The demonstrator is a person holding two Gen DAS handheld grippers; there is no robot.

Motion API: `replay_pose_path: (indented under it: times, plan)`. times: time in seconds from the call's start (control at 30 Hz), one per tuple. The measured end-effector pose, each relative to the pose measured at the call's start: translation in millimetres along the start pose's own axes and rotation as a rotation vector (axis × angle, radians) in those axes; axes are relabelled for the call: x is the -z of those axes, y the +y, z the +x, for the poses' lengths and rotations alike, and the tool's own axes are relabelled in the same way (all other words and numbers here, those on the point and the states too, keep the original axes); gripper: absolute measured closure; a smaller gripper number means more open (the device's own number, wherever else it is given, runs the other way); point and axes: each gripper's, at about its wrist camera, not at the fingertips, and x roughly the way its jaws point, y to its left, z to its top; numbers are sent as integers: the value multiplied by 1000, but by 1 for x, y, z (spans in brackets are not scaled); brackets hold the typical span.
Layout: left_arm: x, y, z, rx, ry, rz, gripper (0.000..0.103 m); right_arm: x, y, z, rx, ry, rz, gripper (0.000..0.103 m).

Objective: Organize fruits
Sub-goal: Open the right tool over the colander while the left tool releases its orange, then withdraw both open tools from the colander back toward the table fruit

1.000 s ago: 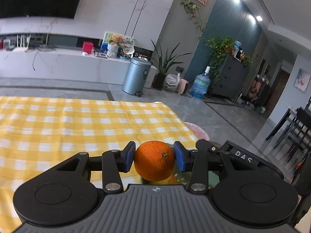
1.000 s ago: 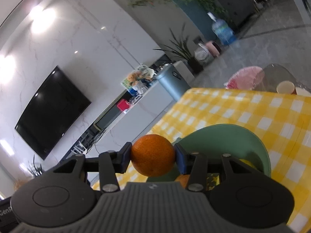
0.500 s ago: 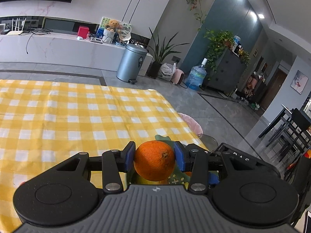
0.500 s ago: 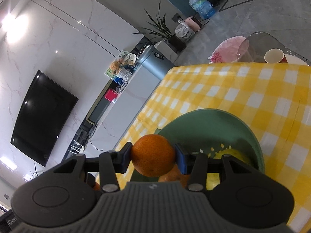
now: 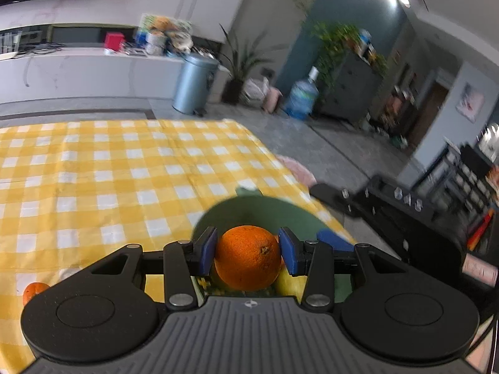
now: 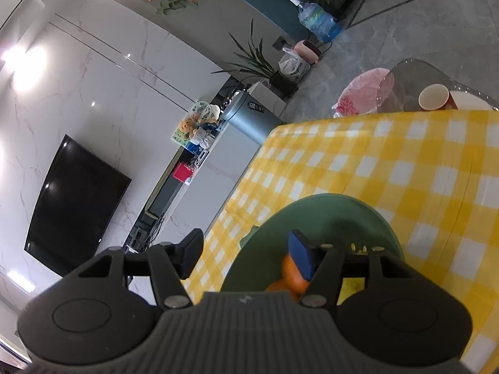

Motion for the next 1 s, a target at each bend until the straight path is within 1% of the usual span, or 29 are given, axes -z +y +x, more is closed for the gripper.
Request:
replay_pose_path:
  times: [0.1,0.2,0.23,0.27,0.4,0.5,0.57,0.7,0.77,0.9,1.0]
  plan:
    - [4,-7,9,12,48,30,55,-1,-3,-2,-14,-3,21,44]
    - [8,-13,13,41,61,56,55,-2,-4,-3,-14,-4,27,44]
    - [9,-16,12,48,51,67,54,-2,-4,-3,-15,0,30,44]
    - [10,-19,11,48,41,83,52,-2,-5,-2,-15,4,34,44]
    - [11,-26,7,13,8,135,49,-2,-7,-2,-13,7,40,44]
    - [10,-26,2,12,-7,122,42,-2,-6,-4,-19,6,37,44]
    - [7,-25,-3,1,-23,109,35,-4,-6,-3,-20,8,36,44]
    - [1,-24,-14,-34,-38,89,28,-3,-6,-3,-21,20,27,44]
    - [-3,-23,-20,-59,-37,81,17,-2,-5,-3,-22,23,20,43]
    - [-7,-19,-32,-113,-19,57,17,-1,-3,-5,-30,26,8,42]
    - [-10,-13,-43,-126,-12,29,17,2,2,-6,-38,32,-25,41]
